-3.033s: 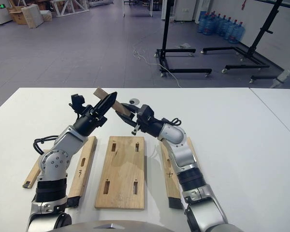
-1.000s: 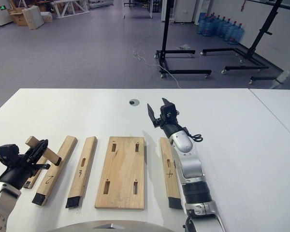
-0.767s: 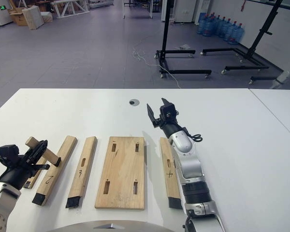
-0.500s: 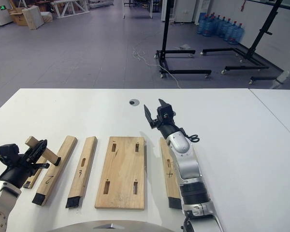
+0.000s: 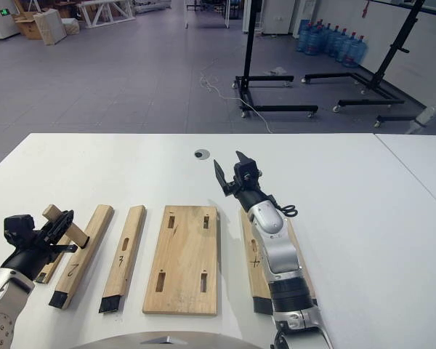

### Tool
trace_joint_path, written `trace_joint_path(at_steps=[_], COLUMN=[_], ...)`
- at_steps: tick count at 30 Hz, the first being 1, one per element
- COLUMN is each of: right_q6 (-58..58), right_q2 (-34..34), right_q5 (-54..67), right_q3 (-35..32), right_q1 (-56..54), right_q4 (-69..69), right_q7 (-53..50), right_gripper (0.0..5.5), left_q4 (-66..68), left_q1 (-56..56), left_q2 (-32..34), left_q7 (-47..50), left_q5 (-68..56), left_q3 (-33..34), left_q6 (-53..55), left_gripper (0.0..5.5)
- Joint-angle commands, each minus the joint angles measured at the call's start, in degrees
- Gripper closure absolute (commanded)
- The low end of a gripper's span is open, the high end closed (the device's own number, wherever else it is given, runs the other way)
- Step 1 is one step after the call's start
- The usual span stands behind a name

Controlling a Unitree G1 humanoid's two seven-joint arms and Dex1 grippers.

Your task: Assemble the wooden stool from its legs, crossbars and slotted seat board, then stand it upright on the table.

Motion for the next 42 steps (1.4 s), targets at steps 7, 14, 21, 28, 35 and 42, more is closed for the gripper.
trace_joint_path(at_steps=[7,14,21,28,35,42], right_q6=[1.47,1.97,1.90,2.02,1.89,2.35], right_q2=[-0.41,-0.75,-0.94,-0.52,-0.29,0.36], right_q5=[-0.02,0.34,0.11,0.34,0.32,1.10], right_q3=[-0.35,-0.80,-0.67,-0.67,-0.96,-1.74], right_q1=[-0.71,-1.28,-1.38,-1.65,-1.22,-2.27], right_q4=[-0.77,-0.72,-0.78,-1.34,-1.63,-1.76], right_q7=[0.02,0.35,0.36,0.11,-0.31,-0.60], right_gripper=[2.17,2.17,2.17,2.17,2.17,2.17], left_q4=[6.79,10.59,11.07,5.91,0.87,-3.33], left_q1=[5.05,5.12,2.84,-1.35,-4.53,-10.65], left_q2=[0.38,0.24,-0.52,0.46,1.79,5.56], left_q7=[-2.38,-3.02,-1.33,1.46,2.47,2.47], left_q5=[10.90,11.33,6.78,4.15,3.02,-0.11], left_q3=[-9.12,-9.36,-7.12,-3.98,-2.06,1.45], left_q6=[-5.93,-8.41,-5.48,-1.92,2.05,5.81], left_gripper=[5.12,5.12,5.12,4.12,3.35,3.35])
